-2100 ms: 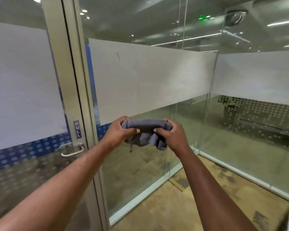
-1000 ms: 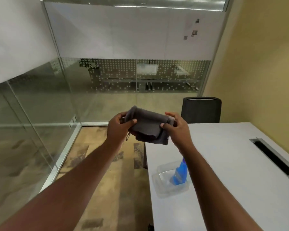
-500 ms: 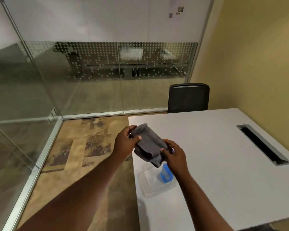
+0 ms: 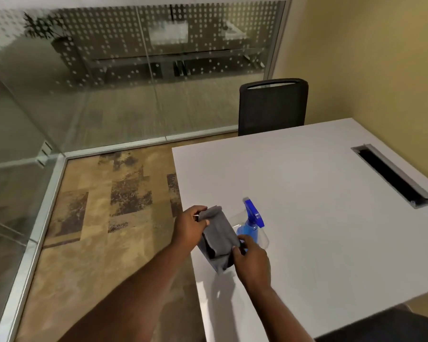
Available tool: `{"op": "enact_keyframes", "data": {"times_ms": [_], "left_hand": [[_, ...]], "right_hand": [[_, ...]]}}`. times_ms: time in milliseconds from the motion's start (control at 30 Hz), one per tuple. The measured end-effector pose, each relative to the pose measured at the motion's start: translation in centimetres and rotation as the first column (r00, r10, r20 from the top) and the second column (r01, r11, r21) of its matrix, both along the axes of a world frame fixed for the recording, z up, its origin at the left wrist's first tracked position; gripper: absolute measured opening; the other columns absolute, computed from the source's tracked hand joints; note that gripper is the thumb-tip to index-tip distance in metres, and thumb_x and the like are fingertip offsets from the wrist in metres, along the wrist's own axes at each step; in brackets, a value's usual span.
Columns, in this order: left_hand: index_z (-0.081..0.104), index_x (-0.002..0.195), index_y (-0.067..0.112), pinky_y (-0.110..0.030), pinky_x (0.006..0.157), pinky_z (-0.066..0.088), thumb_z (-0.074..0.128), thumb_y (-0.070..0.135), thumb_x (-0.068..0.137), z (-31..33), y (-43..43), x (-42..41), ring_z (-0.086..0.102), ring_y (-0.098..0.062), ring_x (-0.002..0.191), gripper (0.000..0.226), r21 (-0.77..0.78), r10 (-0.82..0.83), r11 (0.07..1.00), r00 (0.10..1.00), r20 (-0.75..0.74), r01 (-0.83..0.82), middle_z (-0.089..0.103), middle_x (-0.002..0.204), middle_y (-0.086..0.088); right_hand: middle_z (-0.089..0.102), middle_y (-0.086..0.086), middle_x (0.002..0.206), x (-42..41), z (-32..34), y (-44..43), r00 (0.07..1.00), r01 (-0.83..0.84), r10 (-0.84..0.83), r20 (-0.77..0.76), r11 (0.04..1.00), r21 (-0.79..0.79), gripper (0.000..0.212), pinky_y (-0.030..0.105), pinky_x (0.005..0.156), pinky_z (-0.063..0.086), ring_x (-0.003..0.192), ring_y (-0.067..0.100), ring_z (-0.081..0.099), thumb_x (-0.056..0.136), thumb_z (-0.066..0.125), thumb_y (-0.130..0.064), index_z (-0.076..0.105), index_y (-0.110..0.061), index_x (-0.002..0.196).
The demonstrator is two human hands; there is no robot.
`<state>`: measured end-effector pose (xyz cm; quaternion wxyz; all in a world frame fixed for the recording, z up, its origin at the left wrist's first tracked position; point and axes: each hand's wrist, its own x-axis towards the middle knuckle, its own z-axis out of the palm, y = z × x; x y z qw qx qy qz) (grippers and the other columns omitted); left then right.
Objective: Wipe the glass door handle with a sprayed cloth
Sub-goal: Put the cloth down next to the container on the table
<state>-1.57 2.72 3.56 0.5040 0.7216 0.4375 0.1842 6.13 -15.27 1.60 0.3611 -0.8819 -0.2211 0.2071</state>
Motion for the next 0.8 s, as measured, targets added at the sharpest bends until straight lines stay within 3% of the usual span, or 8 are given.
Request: {"op": "enact_keyframes", "data": {"times_ms": [100,200,300,433,567,700,800], "left_hand": [[0.072,0.120,0.014,0.002,0.073,0.040,0.074,-0.005,0.084,-2.5,0.1,0.4,0.064,-0.013,0.099,0.041,-0.009,-0.017,1.000,0.999,-0.052,0.017,0.071,0.111,0.002],[0.072,0.120,0.016,-0.012,0.083,0.045,0.074,-0.002,0.084,-4.0,0.4,1.2,0.065,-0.016,0.102,0.041,-0.003,-0.064,0.998,0.994,-0.092,0.064,0.072,0.114,0.000],[0.070,0.122,0.016,-0.023,0.090,0.045,0.073,0.001,0.086,-5.1,0.5,2.1,0.063,-0.017,0.107,0.039,0.067,-0.148,0.985,0.975,-0.169,0.161,0.069,0.117,0.000],[0.066,0.123,0.018,-0.029,0.086,0.045,0.068,0.008,0.089,-6.5,0.6,2.6,0.060,-0.022,0.108,0.036,0.235,-0.278,0.900,0.900,-0.337,0.366,0.063,0.119,-0.001],[0.058,0.139,0.023,-0.037,0.096,0.044,0.073,0.013,0.087,-7.5,-0.1,2.5,0.057,-0.026,0.117,0.054,0.431,-0.310,0.704,0.790,-0.528,0.565,0.061,0.128,-0.004],[0.055,0.141,0.023,-0.041,0.104,0.046,0.083,0.011,0.075,-8.2,-0.7,2.3,0.056,-0.029,0.128,0.073,0.552,-0.307,0.528,0.751,-0.585,0.646,0.059,0.139,-0.008],[0.064,0.133,0.015,-0.043,0.108,0.047,0.091,0.015,0.069,-9.3,-0.8,2.1,0.059,-0.030,0.130,0.070,0.582,-0.410,0.310,0.658,-0.632,0.752,0.061,0.141,-0.009]], "right_hand": [[0.074,-0.009,0.113,0.2,-1.8,0.1,1.000,0.001,0.002,0.027,0.993,-0.114,0.028,0.027,0.078,0.048,0.099,0.017,0.070,0.099,0.055,-0.037,0.058,-0.031,0.127],[0.073,-0.008,0.114,0.6,-2.7,0.3,0.997,-0.009,0.024,0.073,0.978,-0.206,0.028,0.025,0.073,0.040,0.099,0.018,0.069,0.102,0.052,-0.040,0.054,-0.029,0.127],[0.071,-0.007,0.104,0.9,-3.7,0.4,0.993,-0.013,0.046,0.113,0.961,-0.277,0.024,0.025,0.070,0.039,0.083,0.015,0.063,0.103,0.049,-0.042,0.053,-0.030,0.123],[0.061,-0.011,0.090,1.0,-5.9,0.8,0.985,-0.022,0.074,0.154,0.949,-0.314,0.016,0.027,0.069,0.047,0.073,0.013,0.055,0.100,0.043,-0.044,0.053,-0.032,0.104],[0.062,-0.009,0.100,0.4,-7.6,0.7,0.963,-0.065,0.137,0.232,0.954,-0.293,0.014,0.026,0.073,0.056,0.080,0.012,0.061,0.100,0.050,-0.038,0.058,-0.032,0.109],[0.071,-0.002,0.098,0.0,-8.0,1.1,0.889,-0.180,0.259,0.378,0.956,-0.231,0.019,0.026,0.070,0.055,0.082,0.017,0.065,0.085,0.078,-0.025,0.074,-0.024,0.103],[0.073,-0.004,0.114,0.0,-8.4,1.9,0.864,-0.325,0.365,0.346,0.930,-0.170,0.033,0.026,0.086,0.056,0.099,0.017,0.067,0.082,0.080,-0.021,0.073,-0.023,0.115]]}}
